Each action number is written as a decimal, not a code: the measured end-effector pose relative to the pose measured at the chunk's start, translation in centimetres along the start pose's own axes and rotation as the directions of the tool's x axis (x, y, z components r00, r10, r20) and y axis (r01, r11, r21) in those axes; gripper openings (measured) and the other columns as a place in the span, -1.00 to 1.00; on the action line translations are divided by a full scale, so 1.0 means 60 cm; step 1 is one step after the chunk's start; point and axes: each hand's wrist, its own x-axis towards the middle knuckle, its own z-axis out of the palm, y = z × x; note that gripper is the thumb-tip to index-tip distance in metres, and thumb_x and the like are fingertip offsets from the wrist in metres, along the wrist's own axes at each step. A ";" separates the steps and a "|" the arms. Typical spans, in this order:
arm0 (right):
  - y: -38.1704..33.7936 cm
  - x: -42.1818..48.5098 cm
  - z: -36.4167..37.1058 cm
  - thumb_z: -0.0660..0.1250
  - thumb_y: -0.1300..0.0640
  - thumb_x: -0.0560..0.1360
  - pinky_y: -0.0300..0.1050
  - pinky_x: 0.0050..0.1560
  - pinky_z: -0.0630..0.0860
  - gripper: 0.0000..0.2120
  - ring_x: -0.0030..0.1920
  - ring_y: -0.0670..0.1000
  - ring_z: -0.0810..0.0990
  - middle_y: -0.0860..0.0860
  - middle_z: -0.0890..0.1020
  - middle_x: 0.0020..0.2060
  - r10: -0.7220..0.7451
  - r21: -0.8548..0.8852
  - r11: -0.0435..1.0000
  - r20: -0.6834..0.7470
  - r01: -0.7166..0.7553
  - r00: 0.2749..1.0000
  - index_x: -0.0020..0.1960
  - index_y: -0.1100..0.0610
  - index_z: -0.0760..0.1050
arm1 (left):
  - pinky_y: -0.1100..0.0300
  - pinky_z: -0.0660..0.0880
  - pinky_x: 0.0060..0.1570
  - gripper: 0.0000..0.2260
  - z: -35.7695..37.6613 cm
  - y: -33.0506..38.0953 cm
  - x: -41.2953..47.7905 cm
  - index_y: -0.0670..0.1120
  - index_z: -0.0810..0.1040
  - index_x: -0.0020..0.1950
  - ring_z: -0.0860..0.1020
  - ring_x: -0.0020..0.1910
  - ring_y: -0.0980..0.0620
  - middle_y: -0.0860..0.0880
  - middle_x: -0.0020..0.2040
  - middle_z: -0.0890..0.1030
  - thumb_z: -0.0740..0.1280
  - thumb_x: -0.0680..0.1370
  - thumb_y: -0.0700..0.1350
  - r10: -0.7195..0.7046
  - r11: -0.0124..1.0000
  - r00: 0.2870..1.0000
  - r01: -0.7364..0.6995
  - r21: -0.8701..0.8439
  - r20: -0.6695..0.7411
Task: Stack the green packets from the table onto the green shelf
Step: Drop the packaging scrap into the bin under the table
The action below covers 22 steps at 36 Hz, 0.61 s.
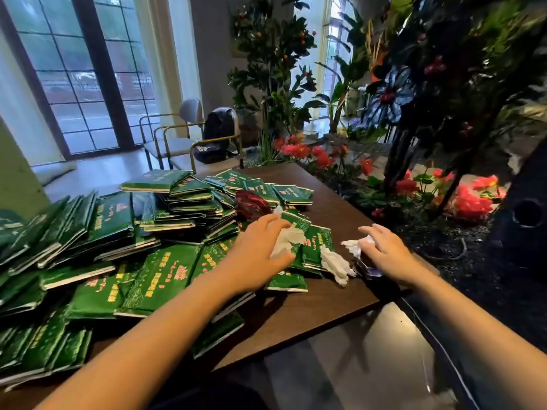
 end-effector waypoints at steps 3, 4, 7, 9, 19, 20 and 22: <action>-0.003 -0.009 0.009 0.01 -0.12 0.62 0.01 0.48 0.05 -0.47 0.54 0.06 0.02 0.11 0.18 0.51 0.059 0.060 0.996 0.076 -0.064 0.995 0.51 0.12 0.16 | -0.04 0.10 0.50 -0.38 0.014 0.003 0.011 0.04 0.10 0.57 0.03 0.55 -0.02 -0.04 0.58 0.06 0.23 0.58 0.18 0.016 0.967 0.997 -0.035 0.253 0.078; -0.014 -0.016 0.011 -0.02 -0.17 0.60 0.02 0.48 0.05 -0.42 0.54 0.07 0.02 0.10 0.16 0.52 0.064 0.060 0.996 0.101 -0.070 0.993 0.52 0.12 0.13 | -0.03 0.07 0.51 -0.37 0.016 0.005 0.012 0.05 0.06 0.58 -0.01 0.56 -0.03 -0.04 0.59 0.02 0.21 0.59 0.19 0.007 0.950 0.995 -0.039 0.309 0.102; -0.024 -0.023 0.018 0.01 -0.25 0.58 -0.01 0.45 0.12 -0.35 0.52 0.03 0.11 0.05 0.17 0.52 0.043 0.025 0.999 0.103 -0.046 0.994 0.54 0.09 0.08 | -0.07 -0.04 0.52 -0.37 0.026 0.007 0.020 0.08 -0.05 0.59 -0.13 0.58 -0.04 -0.02 0.60 -0.10 0.14 0.61 0.21 -0.024 0.922 0.987 -0.039 0.385 0.158; -0.033 -0.029 0.015 -0.01 -0.39 0.48 0.00 0.44 0.15 -0.22 0.51 0.02 0.14 0.03 0.18 0.52 0.036 0.002 0.999 0.105 -0.036 0.994 0.54 0.06 0.07 | -0.08 -0.08 0.51 -0.39 0.030 0.004 0.025 0.08 -0.08 0.59 -0.16 0.58 -0.03 -0.03 0.61 -0.13 0.09 0.63 0.21 -0.056 0.912 0.983 -0.021 0.410 0.175; -0.066 -0.055 0.027 0.21 -0.49 0.33 -0.01 0.42 0.20 -0.06 0.47 0.00 0.20 -0.05 0.20 0.50 -0.105 -0.048 0.993 0.088 0.110 0.991 0.54 -0.03 0.06 | 0.01 0.21 0.40 -0.45 0.044 -0.008 0.024 0.00 -0.13 0.60 0.21 0.47 -0.06 -0.04 0.50 0.23 -0.02 0.67 0.11 -0.053 0.897 0.995 0.009 0.442 0.088; -0.066 -0.055 0.030 0.16 -0.54 0.27 -0.01 0.42 0.21 -0.01 0.46 0.00 0.22 -0.06 0.23 0.49 -0.115 -0.072 0.990 0.077 0.120 0.990 0.54 -0.03 0.07 | 0.02 0.23 0.38 -0.45 0.044 -0.009 0.025 -0.02 -0.11 0.60 0.24 0.44 -0.07 -0.05 0.48 0.26 -0.02 0.67 0.11 -0.047 0.893 0.997 0.012 0.450 0.066; -0.063 -0.052 0.040 0.06 -0.55 0.25 -0.02 0.38 0.22 -0.01 0.44 0.01 0.25 -0.05 0.28 0.46 -0.145 -0.144 0.978 0.045 0.150 0.988 0.53 -0.03 0.08 | 0.04 0.26 0.36 -0.44 0.047 -0.009 0.024 -0.08 -0.09 0.59 0.28 0.39 -0.08 -0.07 0.42 0.31 -0.02 0.67 0.13 -0.034 0.873 0.998 0.003 0.487 0.055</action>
